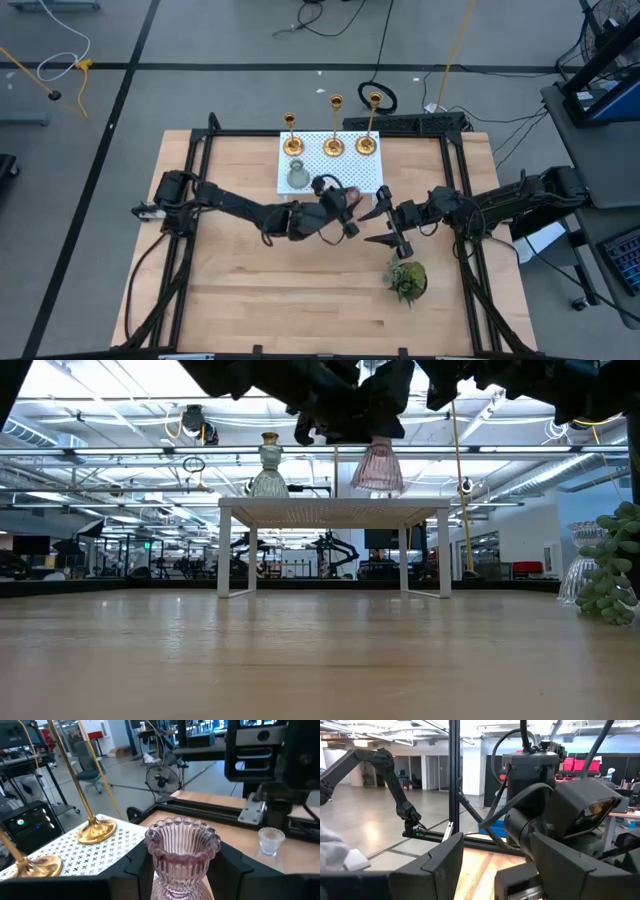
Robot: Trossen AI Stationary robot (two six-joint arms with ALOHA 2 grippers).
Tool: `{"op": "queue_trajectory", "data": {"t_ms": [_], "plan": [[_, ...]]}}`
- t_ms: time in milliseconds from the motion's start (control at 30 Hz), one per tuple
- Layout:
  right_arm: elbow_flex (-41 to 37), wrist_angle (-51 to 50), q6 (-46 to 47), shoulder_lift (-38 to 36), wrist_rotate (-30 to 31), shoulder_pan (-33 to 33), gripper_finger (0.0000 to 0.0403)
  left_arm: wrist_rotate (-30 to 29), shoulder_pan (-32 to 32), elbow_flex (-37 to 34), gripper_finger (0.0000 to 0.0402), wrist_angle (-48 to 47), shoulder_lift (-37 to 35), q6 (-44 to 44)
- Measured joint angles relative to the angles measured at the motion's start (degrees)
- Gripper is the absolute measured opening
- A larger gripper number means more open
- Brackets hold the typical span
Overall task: Pick & Place candle stick holders
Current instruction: Put the pink candle holder on the shelf
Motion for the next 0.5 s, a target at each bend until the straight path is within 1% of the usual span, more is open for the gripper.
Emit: {"op": "queue_trajectory", "data": {"t_ms": [133, 200, 333, 400, 500], "plan": [[0.0, 0.2, 0.0, 0.0, 0.0, 0.0, 0.0224, -0.3, 0.6, 0.0, 0.0142, 0.6, 0.0, -0.1], [0.0, 0.1, 0.0, 0.0, 0.0, 0.0, 0.0224, -1.0, 1.1, 0.0, 0.0151, 1.0, 0.0, -0.6], [0.0, 0.1, 0.0, 0.0, 0.0, 0.0, 0.0224, -5.8, 2.5, 0.0, 0.0174, 0.8, 0.0, -0.2], [0.0, 0.1, 0.0, 0.0, 0.0, 0.0, 0.0224, -7.1, 3.4, 0.0, 0.0169, 0.9, 0.0, 0.1], [0.0, 0.1, 0.0, 0.0, 0.0, 0.0, 0.0224, -7.2, 4.9, 0.0, 0.0151, 0.8, 0.0, -0.2]]}}
